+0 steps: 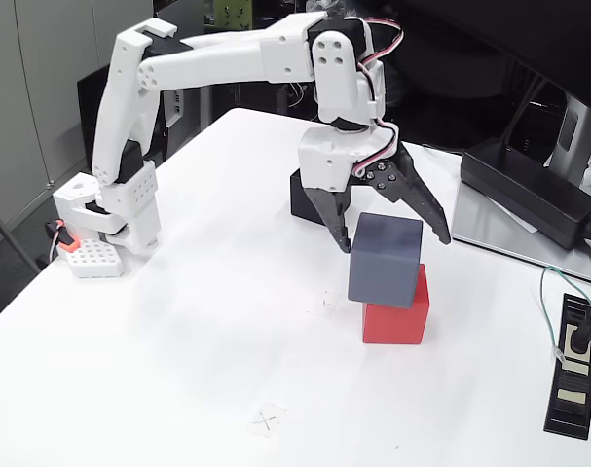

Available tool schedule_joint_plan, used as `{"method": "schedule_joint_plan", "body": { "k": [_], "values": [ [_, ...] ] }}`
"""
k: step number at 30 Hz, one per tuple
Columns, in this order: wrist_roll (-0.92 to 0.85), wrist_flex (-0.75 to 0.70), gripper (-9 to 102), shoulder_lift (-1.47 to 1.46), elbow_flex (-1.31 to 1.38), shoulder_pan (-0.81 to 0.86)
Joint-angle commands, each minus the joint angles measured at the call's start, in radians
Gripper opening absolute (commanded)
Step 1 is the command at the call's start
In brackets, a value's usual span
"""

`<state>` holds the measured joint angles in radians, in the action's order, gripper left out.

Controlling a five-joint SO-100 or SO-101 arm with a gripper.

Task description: Stack the three blocks in an ordered color.

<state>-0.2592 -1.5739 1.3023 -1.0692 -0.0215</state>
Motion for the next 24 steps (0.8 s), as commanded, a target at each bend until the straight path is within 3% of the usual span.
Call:
{"method": "schedule_joint_plan", "body": {
  "k": [1,14,19,24],
  "values": [
    [-0.074,-0.005,41,0.101,0.034,0.006],
    [-0.451,-0.009,40,0.460,-0.009,-0.038],
    [-0.693,-0.009,40,0.563,-0.161,-0.117],
    [-0.816,-0.009,40,0.736,-0.368,-0.227]
  ]
}}
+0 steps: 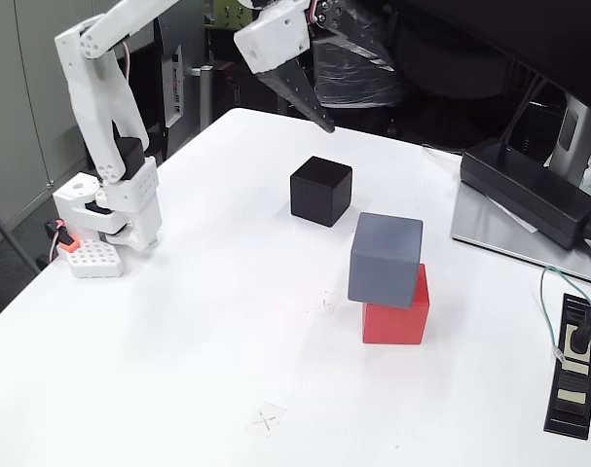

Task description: Stack the three blocks in an ordered color.

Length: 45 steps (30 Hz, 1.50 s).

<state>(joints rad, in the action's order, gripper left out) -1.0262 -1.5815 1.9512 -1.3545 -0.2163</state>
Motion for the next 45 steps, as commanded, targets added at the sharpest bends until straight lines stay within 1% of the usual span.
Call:
{"method": "schedule_joint_plan", "body": {
  "k": [1,8,11,18,21,25,29,35,45],
  "values": [
    [-0.051,-0.002,40,0.117,-0.123,-0.061],
    [-0.038,-0.002,40,0.195,-0.354,-0.250],
    [0.006,0.003,40,0.192,-0.405,-0.310],
    [0.107,0.005,40,0.190,-0.482,-0.528],
    [0.152,0.034,40,0.176,-0.499,-0.577],
    [0.199,0.126,40,0.115,-0.520,-0.581],
    [0.218,0.186,40,0.021,-0.532,-0.581],
    [0.221,0.230,40,-0.089,-0.525,-0.581],
    [0.221,0.287,40,-0.150,-0.525,-0.577]
  ]
}}
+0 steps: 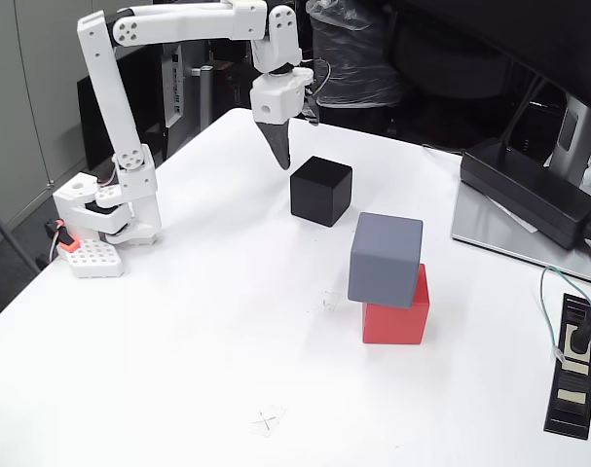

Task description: Stack the three blocks in an ordered color.

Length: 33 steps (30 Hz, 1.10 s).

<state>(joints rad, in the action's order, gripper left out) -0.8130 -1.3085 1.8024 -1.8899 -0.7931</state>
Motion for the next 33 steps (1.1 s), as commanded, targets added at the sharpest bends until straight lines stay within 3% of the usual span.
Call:
{"method": "schedule_joint_plan", "body": {
  "k": [1,10,33],
  "values": [
    [0.008,0.021,40,-0.008,0.011,0.002],
    [-0.002,0.077,40,-0.054,0.011,0.120],
    [-0.069,0.048,40,-0.055,-0.002,0.192]
  ]
}}
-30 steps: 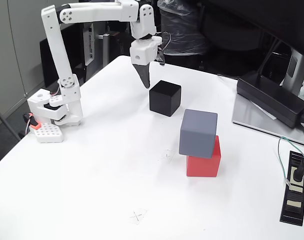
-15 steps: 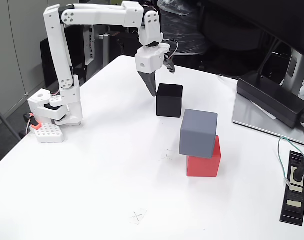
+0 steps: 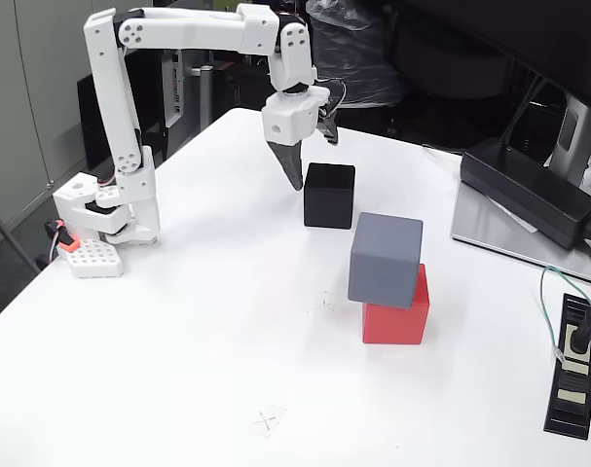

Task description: Stack the three blocks in an ordered color.

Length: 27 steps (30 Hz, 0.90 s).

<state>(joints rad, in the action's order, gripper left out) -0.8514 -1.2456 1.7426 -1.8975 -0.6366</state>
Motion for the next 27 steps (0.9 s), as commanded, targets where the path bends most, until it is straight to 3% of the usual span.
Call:
{"method": "schedule_joint_plan", "body": {
  "k": [1,8,18,27],
  "values": [
    [-0.044,-0.015,40,0.005,0.008,0.055],
    [-0.175,-0.021,40,0.003,0.006,0.140],
    [-0.207,-0.002,40,-0.137,0.029,0.026],
    [-0.210,0.018,40,-0.262,0.192,0.032]
  ]
}}
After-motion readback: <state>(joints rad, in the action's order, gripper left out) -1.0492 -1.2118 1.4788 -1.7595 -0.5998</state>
